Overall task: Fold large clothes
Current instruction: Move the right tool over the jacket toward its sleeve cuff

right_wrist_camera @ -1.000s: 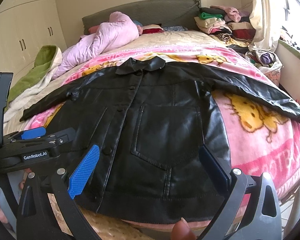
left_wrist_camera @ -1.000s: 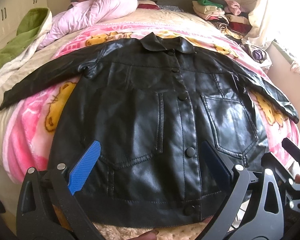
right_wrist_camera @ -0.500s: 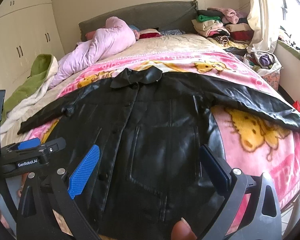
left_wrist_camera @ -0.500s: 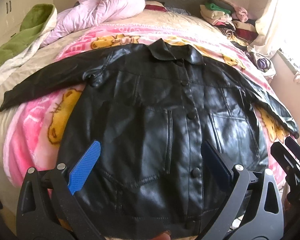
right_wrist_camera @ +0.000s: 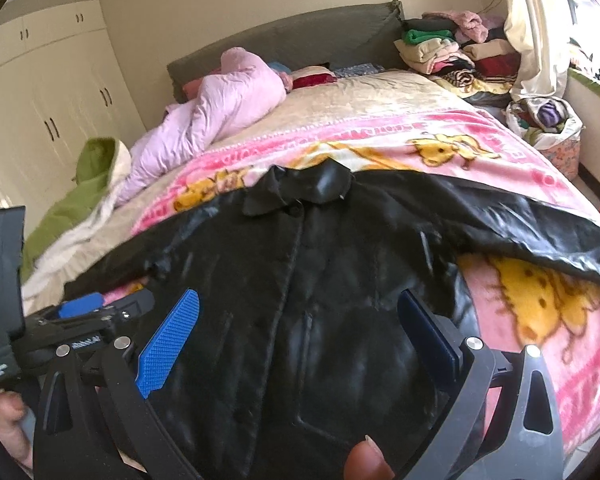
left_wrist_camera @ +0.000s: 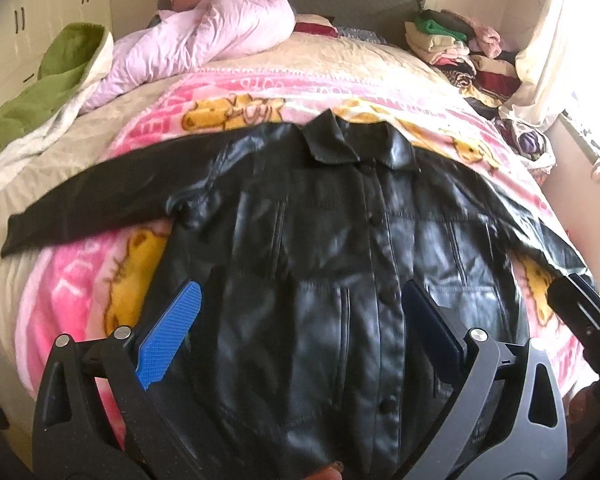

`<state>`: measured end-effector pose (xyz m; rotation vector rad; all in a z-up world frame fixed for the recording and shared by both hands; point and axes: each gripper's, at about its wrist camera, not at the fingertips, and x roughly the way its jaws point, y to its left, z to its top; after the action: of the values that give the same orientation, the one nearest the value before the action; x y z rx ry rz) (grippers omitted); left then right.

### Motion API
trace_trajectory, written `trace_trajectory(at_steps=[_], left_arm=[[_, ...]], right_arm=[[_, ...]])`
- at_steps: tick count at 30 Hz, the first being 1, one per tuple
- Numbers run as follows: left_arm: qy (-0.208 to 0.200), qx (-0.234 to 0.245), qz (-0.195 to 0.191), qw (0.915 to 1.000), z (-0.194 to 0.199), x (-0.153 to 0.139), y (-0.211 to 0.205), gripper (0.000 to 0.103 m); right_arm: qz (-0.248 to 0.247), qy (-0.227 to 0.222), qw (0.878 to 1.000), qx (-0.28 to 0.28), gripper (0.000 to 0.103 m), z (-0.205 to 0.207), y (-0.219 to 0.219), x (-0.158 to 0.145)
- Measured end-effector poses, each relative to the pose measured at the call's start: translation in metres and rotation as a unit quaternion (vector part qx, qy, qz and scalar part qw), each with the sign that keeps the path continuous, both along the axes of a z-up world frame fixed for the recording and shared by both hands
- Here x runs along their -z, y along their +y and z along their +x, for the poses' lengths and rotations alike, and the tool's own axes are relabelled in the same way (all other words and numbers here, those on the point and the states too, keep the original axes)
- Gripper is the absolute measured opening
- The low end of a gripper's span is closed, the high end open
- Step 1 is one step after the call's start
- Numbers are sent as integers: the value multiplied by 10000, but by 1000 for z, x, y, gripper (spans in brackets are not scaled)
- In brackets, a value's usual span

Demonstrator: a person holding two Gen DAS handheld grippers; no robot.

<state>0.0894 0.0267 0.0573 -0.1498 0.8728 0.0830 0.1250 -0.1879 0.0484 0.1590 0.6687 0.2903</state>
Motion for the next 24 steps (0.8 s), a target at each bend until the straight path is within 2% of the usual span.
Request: trace_trajectory(at_steps=[8, 16, 22, 24], left_arm=[[-77, 40, 51, 9999, 34, -15, -1, 94], [-46, 127, -12, 9999, 71, -23, -10, 94], [40, 179, -154, 9997, 97, -19, -15, 94], [70, 158, -88, 9998, 105, -16, -17, 94]], right_arm=[[268, -86, 9996, 41, 99, 31, -7, -23], [306, -41, 9994, 181, 99, 64, -19, -28], [268, -106, 9975, 642, 99, 85, -45, -27], [325, -132, 9961, 811, 99, 89, -58, -24]])
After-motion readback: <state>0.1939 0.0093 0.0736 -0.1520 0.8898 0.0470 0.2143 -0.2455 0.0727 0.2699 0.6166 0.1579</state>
